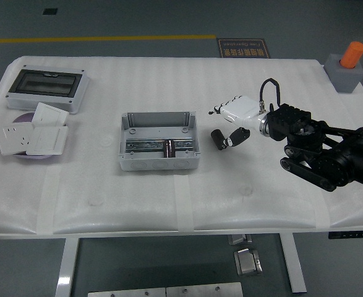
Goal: Pick up the battery,place it into the box
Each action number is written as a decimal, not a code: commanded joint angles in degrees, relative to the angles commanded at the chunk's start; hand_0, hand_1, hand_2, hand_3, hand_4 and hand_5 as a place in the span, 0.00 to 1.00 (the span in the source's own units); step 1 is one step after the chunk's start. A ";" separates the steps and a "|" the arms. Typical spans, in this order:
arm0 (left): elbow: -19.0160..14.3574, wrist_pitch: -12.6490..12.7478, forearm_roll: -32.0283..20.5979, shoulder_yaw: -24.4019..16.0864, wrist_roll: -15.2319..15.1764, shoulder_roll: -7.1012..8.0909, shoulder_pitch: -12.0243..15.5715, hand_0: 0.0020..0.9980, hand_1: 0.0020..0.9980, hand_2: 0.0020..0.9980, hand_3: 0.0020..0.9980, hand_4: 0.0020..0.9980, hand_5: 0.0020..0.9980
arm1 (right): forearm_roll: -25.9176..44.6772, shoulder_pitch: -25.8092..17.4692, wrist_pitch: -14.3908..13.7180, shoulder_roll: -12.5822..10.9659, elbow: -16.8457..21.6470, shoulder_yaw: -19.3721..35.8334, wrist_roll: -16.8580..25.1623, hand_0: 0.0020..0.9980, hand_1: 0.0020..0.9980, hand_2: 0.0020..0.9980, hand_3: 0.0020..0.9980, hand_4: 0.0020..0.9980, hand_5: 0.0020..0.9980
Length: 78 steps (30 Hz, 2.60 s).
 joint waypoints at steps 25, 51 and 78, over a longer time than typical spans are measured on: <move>0.00 0.12 0.22 -0.17 -0.13 -0.01 -0.02 0.63 0.63 0.47 0.53 0.48 0.16 | -2.05 0.33 5.60 0.16 0.11 2.88 1.76 0.82 0.76 0.80 0.85 0.78 0.34; 0.00 0.43 -0.71 1.32 -1.07 -0.03 -0.30 0.63 0.63 0.47 0.53 0.49 0.15 | -3.58 -3.07 7.08 1.79 -2.79 5.12 2.62 0.82 0.75 0.79 0.85 0.77 0.33; 0.00 0.73 -1.50 2.30 -1.62 0.00 -0.29 0.63 0.63 0.47 0.53 0.49 0.15 | 0.79 -4.27 1.95 2.10 -4.42 3.33 1.21 0.73 0.66 0.60 0.68 0.37 0.11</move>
